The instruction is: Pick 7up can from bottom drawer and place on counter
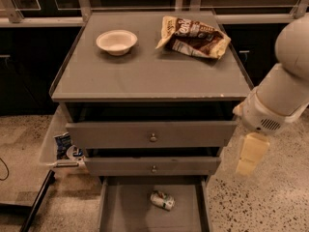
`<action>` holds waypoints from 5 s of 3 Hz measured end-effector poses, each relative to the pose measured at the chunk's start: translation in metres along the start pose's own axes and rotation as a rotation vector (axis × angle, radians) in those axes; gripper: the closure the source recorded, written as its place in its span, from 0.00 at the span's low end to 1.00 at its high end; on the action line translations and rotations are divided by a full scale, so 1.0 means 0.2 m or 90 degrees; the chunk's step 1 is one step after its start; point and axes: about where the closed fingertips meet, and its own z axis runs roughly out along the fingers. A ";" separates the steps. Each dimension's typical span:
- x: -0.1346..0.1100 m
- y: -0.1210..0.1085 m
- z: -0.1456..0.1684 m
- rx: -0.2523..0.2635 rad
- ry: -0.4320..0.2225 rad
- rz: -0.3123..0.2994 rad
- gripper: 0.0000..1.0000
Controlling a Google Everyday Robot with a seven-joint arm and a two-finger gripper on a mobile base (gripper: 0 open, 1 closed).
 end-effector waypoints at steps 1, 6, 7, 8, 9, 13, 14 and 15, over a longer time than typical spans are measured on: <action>0.07 0.03 0.18 -0.038 0.004 0.003 0.00; -0.02 0.06 0.96 -0.130 -0.136 0.002 0.00; -0.02 0.06 0.96 -0.130 -0.136 0.002 0.00; -0.02 0.06 1.01 -0.101 -0.158 -0.001 0.00; 0.01 0.02 1.17 -0.048 -0.208 -0.010 0.00; 0.07 -0.12 1.57 0.085 -0.261 -0.043 0.00; 0.12 -0.10 1.87 0.057 -0.251 -0.001 0.00; 0.14 -0.09 2.16 0.041 -0.266 0.022 0.00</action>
Offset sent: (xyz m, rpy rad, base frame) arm -0.0082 -0.0027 -0.0338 0.0119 0.0519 0.0082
